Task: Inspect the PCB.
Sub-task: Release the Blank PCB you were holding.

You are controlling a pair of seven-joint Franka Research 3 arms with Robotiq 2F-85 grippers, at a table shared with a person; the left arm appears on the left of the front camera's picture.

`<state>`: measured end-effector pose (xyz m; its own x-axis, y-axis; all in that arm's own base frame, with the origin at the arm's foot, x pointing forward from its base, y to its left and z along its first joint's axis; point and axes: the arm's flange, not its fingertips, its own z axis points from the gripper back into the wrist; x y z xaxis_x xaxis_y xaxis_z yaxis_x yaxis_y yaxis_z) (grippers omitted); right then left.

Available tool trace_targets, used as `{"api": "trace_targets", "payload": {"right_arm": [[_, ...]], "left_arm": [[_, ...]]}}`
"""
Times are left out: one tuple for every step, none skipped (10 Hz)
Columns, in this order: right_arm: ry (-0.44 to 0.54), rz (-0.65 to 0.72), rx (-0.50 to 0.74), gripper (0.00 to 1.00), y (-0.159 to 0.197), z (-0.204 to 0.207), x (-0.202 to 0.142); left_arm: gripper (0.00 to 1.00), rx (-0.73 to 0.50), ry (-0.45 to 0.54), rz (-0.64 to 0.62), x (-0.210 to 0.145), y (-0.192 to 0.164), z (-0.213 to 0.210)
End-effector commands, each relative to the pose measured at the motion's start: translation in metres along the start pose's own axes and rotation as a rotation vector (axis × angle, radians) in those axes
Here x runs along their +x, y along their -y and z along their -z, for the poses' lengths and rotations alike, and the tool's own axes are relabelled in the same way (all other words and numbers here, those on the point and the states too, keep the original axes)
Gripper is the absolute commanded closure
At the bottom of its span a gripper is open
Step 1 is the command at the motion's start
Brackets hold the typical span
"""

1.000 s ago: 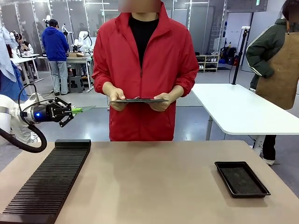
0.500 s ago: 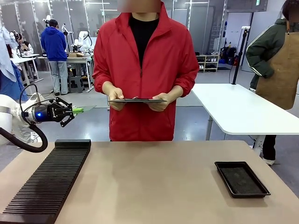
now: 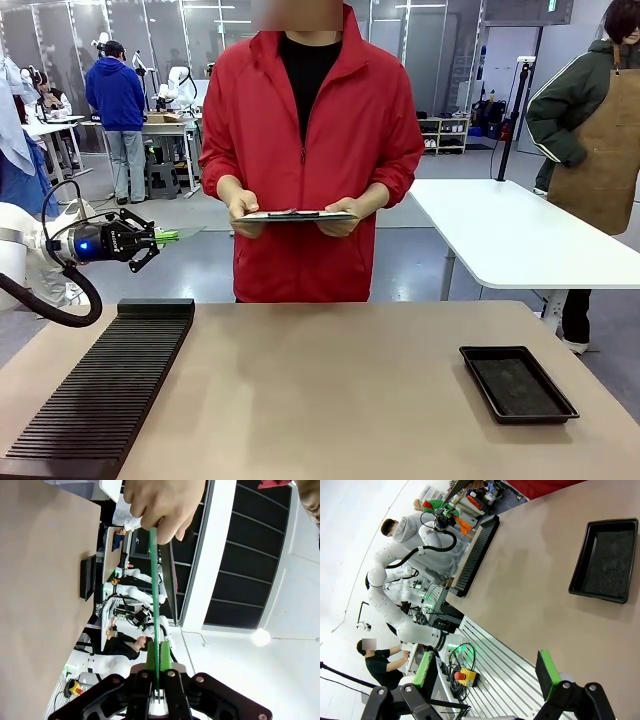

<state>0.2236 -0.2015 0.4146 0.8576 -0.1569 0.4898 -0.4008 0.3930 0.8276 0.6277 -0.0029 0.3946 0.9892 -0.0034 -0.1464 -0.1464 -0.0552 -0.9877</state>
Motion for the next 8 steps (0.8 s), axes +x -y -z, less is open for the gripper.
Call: {"api": "trace_targets", "payload": {"right_arm": [[0.011,-0.020,0.011,0.00,0.0003,-0.0006,0.0008],[0.011,-0.020,0.011,0.00,0.0003,-0.0006,0.0008],[0.011,-0.020,0.011,0.00,0.0003,-0.0006,0.0008],[0.011,-0.020,0.011,0.00,0.0003,-0.0006,0.0008],[0.011,-0.020,0.011,0.00,0.0003,-0.0006,0.0008],[0.011,-0.020,0.011,0.00,0.0003,-0.0006,0.0008],[0.011,-0.020,0.011,0.00,0.0003,-0.0006,0.0008],[0.011,-0.020,0.011,0.00,0.0003,-0.0006,0.0008]], "left_arm": [[0.97,0.000,-0.003,-0.012,-0.0003,0.0010,0.0009],[0.97,0.000,-0.003,-0.012,-0.0003,0.0010,0.0009],[0.97,0.000,-0.003,-0.012,-0.0003,0.0010,0.0009],[0.97,0.000,-0.003,-0.012,-0.0003,0.0010,0.0009],[0.97,0.000,-0.003,-0.012,-0.0003,0.0010,0.0009],[0.97,0.000,-0.003,-0.012,-0.0003,0.0010,0.0009],[0.97,0.000,-0.003,-0.012,-0.0003,0.0010,0.0009],[0.97,0.000,-0.003,-0.012,-0.0003,0.0010,0.0009]]}}
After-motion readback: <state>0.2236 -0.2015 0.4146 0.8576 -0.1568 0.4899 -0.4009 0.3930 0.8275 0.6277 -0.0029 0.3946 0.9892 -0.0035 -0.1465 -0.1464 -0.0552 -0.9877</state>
